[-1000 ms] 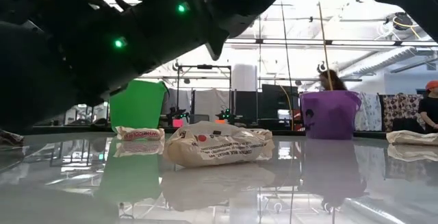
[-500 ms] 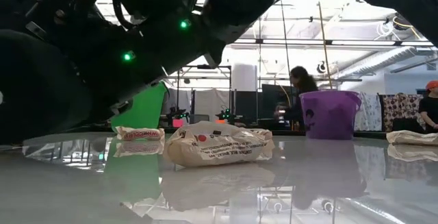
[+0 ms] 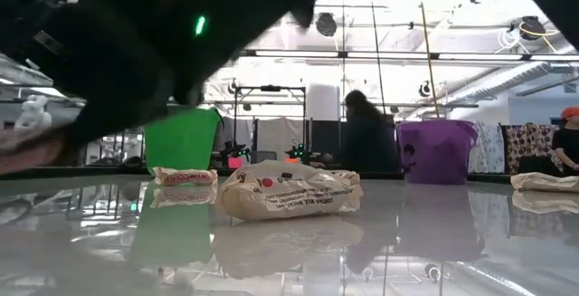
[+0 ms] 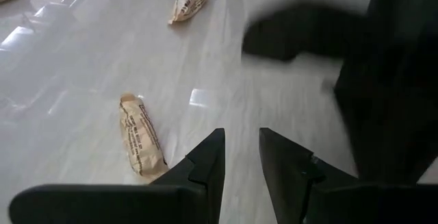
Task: Sort candy by brand, put in halloween buckets
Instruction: Put the brown chocolate bar into the purple bucket
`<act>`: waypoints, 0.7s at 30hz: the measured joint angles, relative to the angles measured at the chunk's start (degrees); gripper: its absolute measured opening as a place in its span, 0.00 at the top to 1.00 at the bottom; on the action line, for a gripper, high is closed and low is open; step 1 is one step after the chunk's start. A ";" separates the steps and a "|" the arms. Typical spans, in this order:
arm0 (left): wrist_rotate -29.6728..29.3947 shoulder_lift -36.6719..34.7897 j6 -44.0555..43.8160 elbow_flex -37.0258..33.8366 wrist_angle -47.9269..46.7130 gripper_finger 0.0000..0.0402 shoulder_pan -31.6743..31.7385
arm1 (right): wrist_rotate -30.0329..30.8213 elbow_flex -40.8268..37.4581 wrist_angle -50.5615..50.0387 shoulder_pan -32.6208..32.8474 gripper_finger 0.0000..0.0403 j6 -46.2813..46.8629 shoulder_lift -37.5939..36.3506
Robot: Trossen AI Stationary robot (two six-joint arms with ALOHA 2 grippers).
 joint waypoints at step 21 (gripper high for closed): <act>-0.07 0.00 1.26 0.00 0.94 0.76 0.00 | 31.08 0.02 -71.92 -5.36 1.00 19.61 -26.31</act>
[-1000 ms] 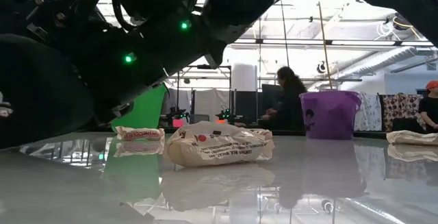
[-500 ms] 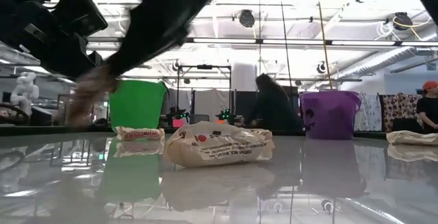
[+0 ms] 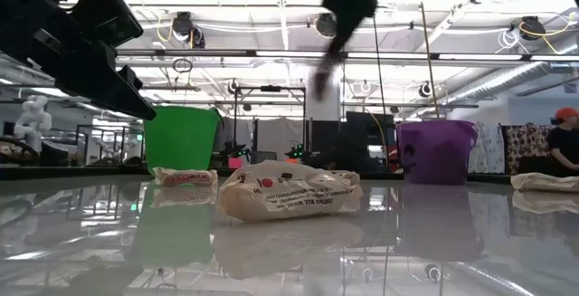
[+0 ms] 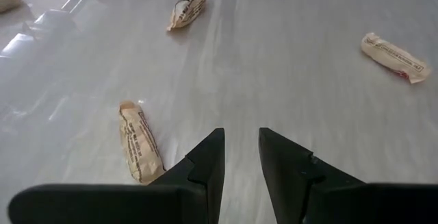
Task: Sort candy by brand, put in halloween buckets
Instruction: Put the brown chocolate bar into the purple bucket, then put the white chocolate bar into the green bucket
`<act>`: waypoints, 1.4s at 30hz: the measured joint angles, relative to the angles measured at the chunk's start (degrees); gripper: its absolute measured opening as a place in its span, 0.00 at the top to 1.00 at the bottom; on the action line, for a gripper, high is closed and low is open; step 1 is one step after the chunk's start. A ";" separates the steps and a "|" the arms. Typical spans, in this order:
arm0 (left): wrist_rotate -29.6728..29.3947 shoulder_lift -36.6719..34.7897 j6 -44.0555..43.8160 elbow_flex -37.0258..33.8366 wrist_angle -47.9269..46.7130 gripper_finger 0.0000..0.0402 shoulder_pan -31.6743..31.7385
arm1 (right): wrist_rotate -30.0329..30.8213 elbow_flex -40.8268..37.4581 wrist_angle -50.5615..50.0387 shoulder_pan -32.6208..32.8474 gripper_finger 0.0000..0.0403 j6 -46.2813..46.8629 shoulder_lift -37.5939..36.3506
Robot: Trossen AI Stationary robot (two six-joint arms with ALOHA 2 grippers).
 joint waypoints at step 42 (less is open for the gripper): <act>-3.16 0.00 3.16 0.00 3.45 0.76 0.33 | -4.68 -41.57 12.30 -38.44 0.65 14.61 -32.53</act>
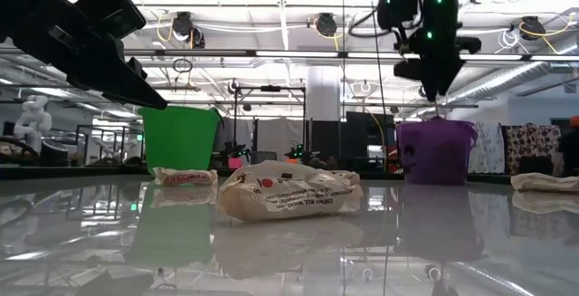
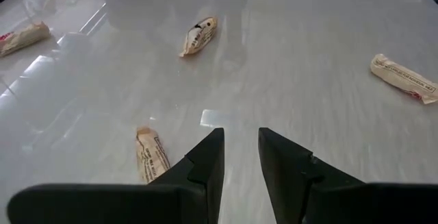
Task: Sort candy by brand, put in halloween buckets
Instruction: Put the white chocolate bar into the green bucket
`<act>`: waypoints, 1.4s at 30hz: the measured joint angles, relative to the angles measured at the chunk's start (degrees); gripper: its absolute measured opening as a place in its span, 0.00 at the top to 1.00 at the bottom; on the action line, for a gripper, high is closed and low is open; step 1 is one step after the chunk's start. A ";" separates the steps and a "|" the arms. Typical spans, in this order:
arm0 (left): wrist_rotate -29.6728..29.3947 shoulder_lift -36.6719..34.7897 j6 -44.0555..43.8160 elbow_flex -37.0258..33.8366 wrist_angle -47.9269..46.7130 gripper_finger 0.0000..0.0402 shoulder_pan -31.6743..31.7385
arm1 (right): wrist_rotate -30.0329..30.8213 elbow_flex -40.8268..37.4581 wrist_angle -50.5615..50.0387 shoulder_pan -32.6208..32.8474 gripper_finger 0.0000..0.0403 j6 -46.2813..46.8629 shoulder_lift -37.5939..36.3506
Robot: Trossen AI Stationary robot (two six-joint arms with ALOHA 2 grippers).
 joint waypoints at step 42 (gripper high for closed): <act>4.45 32.66 5.50 23.30 4.90 0.75 14.92 | 3.47 -25.84 74.92 59.01 0.71 -32.68 -4.75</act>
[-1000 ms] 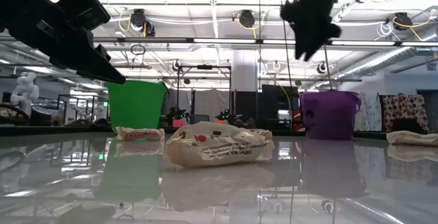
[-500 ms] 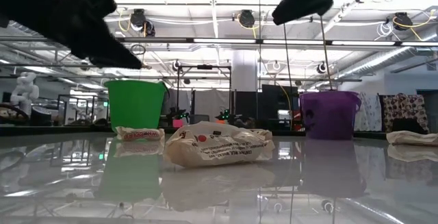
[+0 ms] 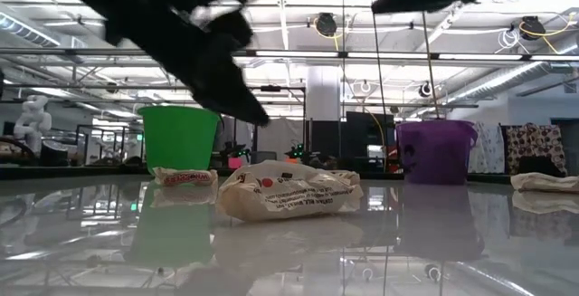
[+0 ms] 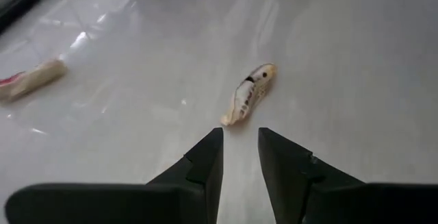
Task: Sort candy by brand, put in halloween buckets
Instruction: Put the white chocolate bar into the green bucket
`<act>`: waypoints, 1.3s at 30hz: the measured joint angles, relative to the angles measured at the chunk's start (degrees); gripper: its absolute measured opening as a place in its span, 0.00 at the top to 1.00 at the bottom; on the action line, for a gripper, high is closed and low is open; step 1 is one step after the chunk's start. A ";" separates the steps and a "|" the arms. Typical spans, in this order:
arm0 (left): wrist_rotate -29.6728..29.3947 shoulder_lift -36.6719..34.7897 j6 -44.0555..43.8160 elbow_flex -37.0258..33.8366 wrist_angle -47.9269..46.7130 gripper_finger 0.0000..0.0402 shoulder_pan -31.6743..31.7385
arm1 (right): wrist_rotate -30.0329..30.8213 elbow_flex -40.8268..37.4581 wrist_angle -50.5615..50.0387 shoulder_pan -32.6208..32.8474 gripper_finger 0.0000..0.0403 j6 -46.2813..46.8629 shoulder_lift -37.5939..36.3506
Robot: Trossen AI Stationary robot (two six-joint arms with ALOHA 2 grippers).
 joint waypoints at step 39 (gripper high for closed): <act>15.82 25.98 4.57 17.07 -0.47 0.62 6.22 | -4.95 0.07 -3.88 0.04 0.82 3.45 -1.04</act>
